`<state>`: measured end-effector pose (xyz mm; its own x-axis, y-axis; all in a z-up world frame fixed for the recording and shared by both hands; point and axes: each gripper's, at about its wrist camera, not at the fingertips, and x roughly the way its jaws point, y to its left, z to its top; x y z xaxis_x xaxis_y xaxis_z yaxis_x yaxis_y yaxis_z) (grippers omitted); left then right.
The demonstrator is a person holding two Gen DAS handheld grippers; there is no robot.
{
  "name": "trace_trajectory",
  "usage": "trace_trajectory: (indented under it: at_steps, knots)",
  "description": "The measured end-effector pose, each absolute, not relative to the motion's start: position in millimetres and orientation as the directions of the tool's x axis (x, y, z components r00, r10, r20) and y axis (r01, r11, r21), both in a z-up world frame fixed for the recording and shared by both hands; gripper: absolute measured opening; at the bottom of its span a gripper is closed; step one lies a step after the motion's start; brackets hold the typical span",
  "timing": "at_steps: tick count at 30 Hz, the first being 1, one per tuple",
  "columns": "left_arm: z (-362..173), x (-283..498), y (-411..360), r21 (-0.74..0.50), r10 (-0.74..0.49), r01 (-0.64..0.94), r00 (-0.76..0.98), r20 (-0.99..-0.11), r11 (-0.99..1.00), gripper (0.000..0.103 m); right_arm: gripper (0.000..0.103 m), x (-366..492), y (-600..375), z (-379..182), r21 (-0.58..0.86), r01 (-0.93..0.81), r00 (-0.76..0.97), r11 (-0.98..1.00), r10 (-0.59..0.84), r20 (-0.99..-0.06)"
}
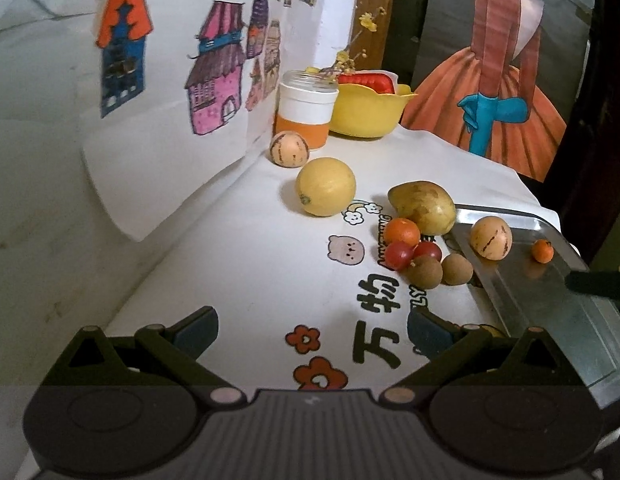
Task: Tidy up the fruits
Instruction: 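Withdraw both tools from the tray back toward the fruit pile, then lower the left tool to a small brown fruit while the right tool approaches another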
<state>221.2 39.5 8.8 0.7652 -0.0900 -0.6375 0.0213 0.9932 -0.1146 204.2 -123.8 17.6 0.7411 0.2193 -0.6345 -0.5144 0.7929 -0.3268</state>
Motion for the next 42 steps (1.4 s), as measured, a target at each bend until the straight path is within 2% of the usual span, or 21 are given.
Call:
trace_trajectory:
  at_steps: [8,16,21,27,37,42]
  knots:
    - [8,235,27,-0.125,-0.131,0.066,0.753,-0.645,0.990,0.103,0.102,225,-135,20,-0.369,-0.504,0.764,0.781,0.204,-0.612]
    - [5,250,18,-0.198,-0.202,0.095,0.739,-0.642,0.976,0.103,0.102,244,-142,13,-0.366,-0.500,0.766,0.784,0.203,-0.610]
    - [3,258,12,-0.255,-0.258,0.117,0.729,-0.634,0.960,0.103,0.098,251,-143,10,-0.371,-0.506,0.769,0.779,0.212,-0.603]
    - [1,268,10,-0.315,-0.299,0.119,0.722,-0.623,0.942,0.102,0.086,260,-140,5,-0.376,-0.530,0.760,0.760,0.230,-0.607]
    - [-1,277,3,-0.351,-0.341,0.140,0.707,-0.619,0.926,0.079,0.055,270,-135,-2,-0.349,-0.560,0.739,0.751,0.262,-0.621]
    - [-5,281,-2,-0.362,-0.352,0.142,0.700,-0.621,0.921,0.065,0.048,274,-133,-5,-0.347,-0.571,0.733,0.744,0.272,-0.623]
